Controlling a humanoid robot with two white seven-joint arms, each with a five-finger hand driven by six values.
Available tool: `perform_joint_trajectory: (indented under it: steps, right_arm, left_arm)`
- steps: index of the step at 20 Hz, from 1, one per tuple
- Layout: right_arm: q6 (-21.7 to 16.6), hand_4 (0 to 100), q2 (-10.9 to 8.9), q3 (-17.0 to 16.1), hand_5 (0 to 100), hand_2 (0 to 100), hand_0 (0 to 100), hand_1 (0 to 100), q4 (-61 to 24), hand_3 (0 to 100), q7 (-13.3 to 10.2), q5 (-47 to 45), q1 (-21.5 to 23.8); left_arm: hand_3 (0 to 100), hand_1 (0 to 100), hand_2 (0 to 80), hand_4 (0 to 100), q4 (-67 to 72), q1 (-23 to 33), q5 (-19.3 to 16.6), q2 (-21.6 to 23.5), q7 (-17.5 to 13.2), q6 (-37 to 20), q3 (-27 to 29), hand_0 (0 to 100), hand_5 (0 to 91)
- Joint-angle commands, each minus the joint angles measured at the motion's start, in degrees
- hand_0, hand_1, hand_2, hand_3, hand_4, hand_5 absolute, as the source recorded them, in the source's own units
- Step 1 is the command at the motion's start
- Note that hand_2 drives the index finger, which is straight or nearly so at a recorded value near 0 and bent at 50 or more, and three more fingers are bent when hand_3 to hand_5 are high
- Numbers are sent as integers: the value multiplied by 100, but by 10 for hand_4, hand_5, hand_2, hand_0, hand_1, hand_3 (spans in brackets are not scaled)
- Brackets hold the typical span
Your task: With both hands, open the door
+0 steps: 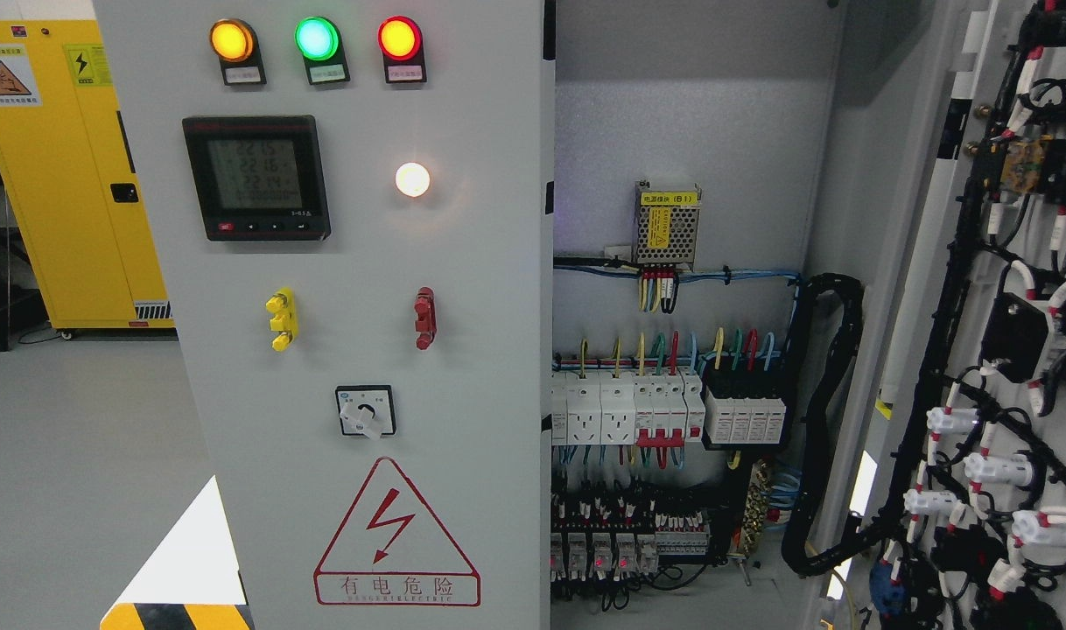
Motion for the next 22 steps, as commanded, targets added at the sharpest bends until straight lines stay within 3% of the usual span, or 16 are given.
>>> perform_joint_trajectory:
  steps: [1, 5, 7, 9, 13, 17, 20, 22]
  right_arm:
    - [-2, 0, -150, -9, 0, 40, 0, 500, -3, 0, -1, 0, 32]
    - [-63, 0, -106, -9, 0, 40, 0, 500, -318, 0, -1, 0, 49]
    - [-247, 0, -105, 0, 0, 40, 0, 500, -494, 0, -1, 18, 93]
    - [-703, 0, -97, 9, 0, 40, 0, 500, -687, 0, -1, 27, 111]
    - [-1924, 0, 0, -9, 0, 40, 0, 500, -1319, 0, -1, 27, 198]
    - [-2120, 0, -97, -35, 0, 40, 0, 500, -3126, 0, -1, -17, 497]
    - [-2120, 0, -79, -53, 0, 40, 0, 500, -5023, 0, -1, -26, 1005]
    - [-2050, 0, -27, -9, 0, 40, 0, 500, -6351, 0, -10, -26, 1261]
  left_arm:
    - [0, 556, 0, 0, 5636, -714, -244, -1019, -70, -213, 466, 120, 0]
    - [0, 556, 0, 0, 6094, -670, -279, -1028, -71, -3, 422, 120, 0]
    - [0, 556, 0, 0, 6156, -696, -366, -1028, -71, 837, 431, 120, 0]
    - [0, 556, 0, 0, 6130, -714, -358, -1028, -71, 1472, 457, 120, 0]
    - [0, 556, 0, 0, 6130, -775, -332, -1028, -27, 1571, 457, 120, 0]
    - [0, 556, 0, 0, 6148, -942, -314, -985, 17, 1571, 466, 120, 0]
    - [0, 556, 0, 0, 6139, -1048, -296, -975, 411, 1571, 466, 120, 0]
    - [0, 556, 0, 0, 6130, -1083, -296, -1011, 492, 1562, 466, 120, 0]
